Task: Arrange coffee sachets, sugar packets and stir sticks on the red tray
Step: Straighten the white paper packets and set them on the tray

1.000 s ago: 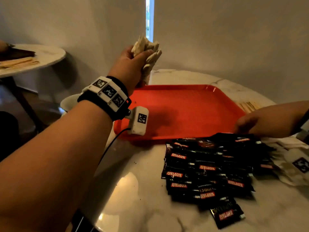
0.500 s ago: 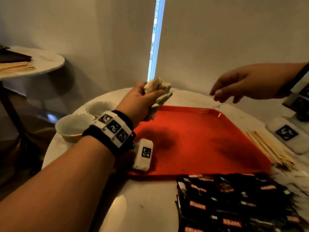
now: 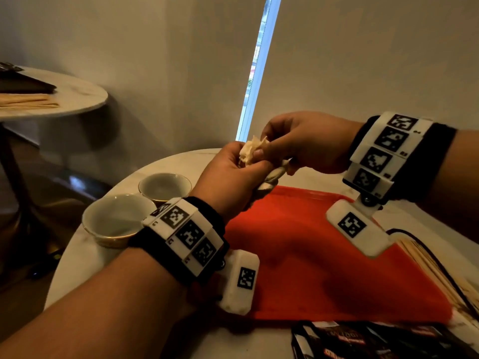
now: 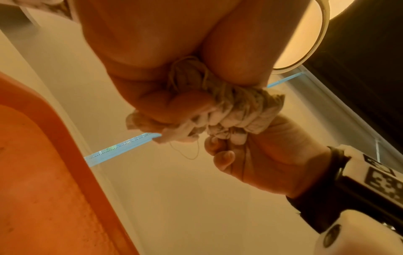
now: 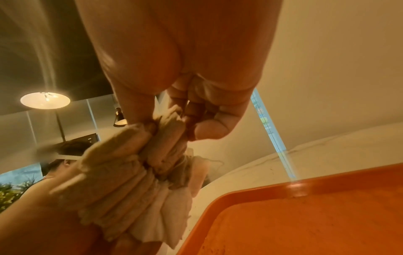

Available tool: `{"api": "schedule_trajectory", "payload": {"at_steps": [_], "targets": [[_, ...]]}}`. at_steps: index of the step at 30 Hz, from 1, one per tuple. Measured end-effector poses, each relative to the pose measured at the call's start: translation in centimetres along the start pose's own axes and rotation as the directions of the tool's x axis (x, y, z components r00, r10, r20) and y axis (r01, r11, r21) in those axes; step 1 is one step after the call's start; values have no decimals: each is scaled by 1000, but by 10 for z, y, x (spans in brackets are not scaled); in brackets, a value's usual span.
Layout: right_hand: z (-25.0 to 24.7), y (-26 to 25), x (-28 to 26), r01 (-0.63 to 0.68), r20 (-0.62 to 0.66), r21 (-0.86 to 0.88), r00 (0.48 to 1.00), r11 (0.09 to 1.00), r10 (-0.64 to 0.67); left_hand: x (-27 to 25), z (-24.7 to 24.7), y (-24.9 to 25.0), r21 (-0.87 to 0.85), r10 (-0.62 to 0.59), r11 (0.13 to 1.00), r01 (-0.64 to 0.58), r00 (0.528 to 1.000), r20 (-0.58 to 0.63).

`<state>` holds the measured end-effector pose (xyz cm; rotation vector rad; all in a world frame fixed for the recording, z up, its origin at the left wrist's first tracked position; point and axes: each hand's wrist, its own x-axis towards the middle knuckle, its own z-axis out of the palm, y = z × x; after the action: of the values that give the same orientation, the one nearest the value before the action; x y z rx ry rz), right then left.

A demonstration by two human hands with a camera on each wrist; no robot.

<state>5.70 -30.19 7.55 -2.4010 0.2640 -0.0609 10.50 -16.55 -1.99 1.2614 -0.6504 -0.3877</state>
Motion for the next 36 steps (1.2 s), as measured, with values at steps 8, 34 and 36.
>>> {"api": "schedule_trajectory", "payload": {"at_steps": [8,34,36], "targets": [[-1,3,-8,12,-34,214,999,977,-5,-4,4,6,-70,44,997,-45,999,-23],[-10,20,-10,20,-45,394,999,919,-3,-3,6,6,-102,-58,994,44,988,-140],[-11,21,-9,16,-60,388,998,922,8,-3,6,6,-100,-59,994,44,987,-151]]}}
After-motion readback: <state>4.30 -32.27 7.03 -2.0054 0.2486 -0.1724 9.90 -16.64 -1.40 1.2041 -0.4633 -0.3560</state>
